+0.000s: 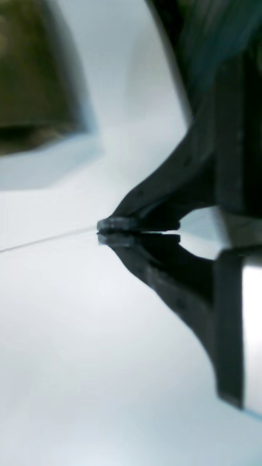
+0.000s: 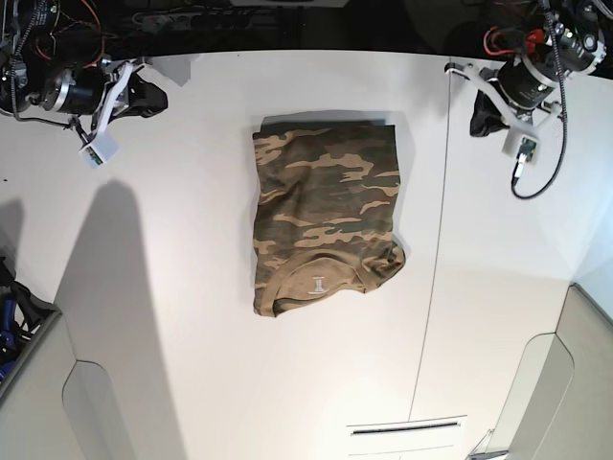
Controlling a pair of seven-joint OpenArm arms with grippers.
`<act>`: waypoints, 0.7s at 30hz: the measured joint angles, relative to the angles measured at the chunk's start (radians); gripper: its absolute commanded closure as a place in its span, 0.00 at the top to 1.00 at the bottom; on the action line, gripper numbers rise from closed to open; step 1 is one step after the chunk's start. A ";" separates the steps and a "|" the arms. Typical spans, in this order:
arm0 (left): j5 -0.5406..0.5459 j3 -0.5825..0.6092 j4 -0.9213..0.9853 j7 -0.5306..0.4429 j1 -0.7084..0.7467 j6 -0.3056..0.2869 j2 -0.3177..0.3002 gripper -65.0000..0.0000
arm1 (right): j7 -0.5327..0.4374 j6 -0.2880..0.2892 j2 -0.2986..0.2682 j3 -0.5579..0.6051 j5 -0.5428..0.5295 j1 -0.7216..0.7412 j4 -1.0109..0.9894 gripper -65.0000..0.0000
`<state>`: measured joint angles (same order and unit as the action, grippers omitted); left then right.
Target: Fold the T-shirt properly
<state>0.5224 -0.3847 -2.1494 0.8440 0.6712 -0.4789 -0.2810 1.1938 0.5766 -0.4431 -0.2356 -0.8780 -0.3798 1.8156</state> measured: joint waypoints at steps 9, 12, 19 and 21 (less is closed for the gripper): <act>-0.061 -0.001 -0.008 0.122 0.208 -0.038 0.002 0.01 | 0.003 0.000 -0.027 0.000 -0.032 -0.197 0.000 0.00; -0.055 -0.002 -0.003 0.150 0.254 -0.038 0.000 0.01 | 0.003 0.000 -0.027 0.000 -0.025 -0.267 0.000 0.00; 0.090 -0.002 0.175 0.143 0.323 -0.038 0.001 0.01 | 0.000 0.000 -0.025 0.000 -0.029 -0.421 0.000 0.00; 0.085 -0.001 0.259 0.109 0.317 -0.038 0.001 0.01 | 0.000 0.000 -0.025 0.006 -0.032 -0.458 -0.004 0.00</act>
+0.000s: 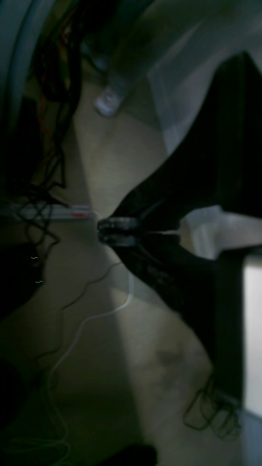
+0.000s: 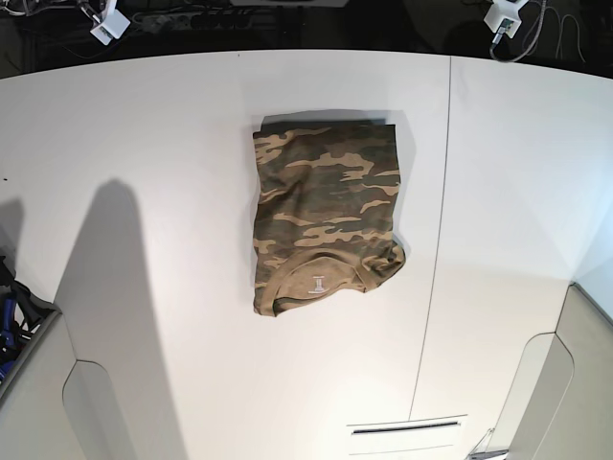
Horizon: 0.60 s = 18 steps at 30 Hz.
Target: Fold the T-shirt properly
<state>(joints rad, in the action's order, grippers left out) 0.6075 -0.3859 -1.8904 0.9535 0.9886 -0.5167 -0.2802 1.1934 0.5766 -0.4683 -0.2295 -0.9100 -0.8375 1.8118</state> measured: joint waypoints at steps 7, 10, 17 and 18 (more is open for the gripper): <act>-0.029 0.000 0.275 -0.188 -0.033 0.000 -0.017 0.03 | -0.103 0.000 0.000 0.084 -0.001 -0.034 -0.113 0.00; -0.031 0.006 0.381 -0.220 -0.076 0.003 -0.016 0.03 | -0.211 0.000 0.000 0.149 0.018 -0.030 -0.193 0.00; -0.117 0.157 0.550 -0.256 -0.191 0.004 -0.017 0.03 | -0.316 -0.001 0.000 0.332 0.277 0.117 -0.434 0.00; -0.140 0.196 0.572 -0.272 -0.204 0.021 -0.017 0.03 | -0.335 -0.001 0.001 0.353 0.307 0.143 -0.475 0.00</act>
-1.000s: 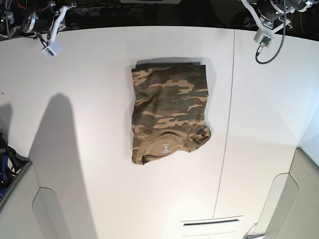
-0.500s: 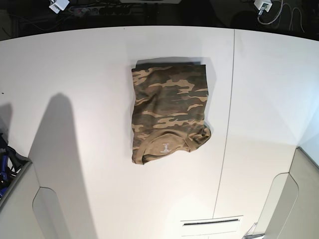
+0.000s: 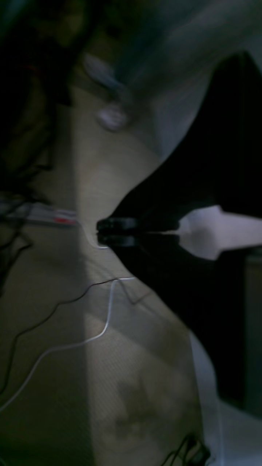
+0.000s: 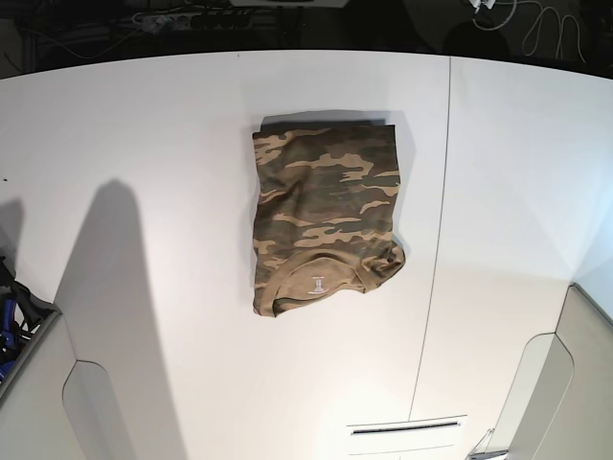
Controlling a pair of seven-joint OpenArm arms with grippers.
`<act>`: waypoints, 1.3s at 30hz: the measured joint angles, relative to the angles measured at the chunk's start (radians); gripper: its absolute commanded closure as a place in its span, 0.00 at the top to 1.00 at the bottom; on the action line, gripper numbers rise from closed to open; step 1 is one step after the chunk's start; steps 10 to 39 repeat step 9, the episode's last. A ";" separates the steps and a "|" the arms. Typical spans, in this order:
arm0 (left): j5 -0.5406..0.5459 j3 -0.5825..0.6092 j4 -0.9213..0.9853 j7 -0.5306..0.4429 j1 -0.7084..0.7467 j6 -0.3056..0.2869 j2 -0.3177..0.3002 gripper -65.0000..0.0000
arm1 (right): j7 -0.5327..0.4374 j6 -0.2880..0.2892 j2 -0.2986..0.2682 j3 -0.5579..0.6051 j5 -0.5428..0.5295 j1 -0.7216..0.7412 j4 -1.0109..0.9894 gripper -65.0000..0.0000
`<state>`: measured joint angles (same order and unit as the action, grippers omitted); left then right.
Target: Fold the T-shirt properly
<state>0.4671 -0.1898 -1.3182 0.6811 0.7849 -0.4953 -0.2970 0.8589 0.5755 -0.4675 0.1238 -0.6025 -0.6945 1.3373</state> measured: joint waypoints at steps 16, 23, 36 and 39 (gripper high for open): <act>-0.105 0.301 0.298 -0.063 -0.203 0.251 0.018 0.03 | -0.058 -0.037 0.051 0.060 0.159 0.247 -0.370 0.00; -0.105 0.301 0.298 -0.063 -0.203 0.251 0.018 0.03 | -0.058 -0.037 0.051 0.060 0.159 0.247 -0.370 0.00; -0.105 0.301 0.298 -0.063 -0.203 0.251 0.018 0.03 | -0.058 -0.037 0.051 0.060 0.159 0.247 -0.370 0.00; -0.105 0.301 0.298 -0.063 -0.203 0.251 0.018 0.03 | -0.058 -0.037 0.051 0.060 0.159 0.247 -0.370 0.00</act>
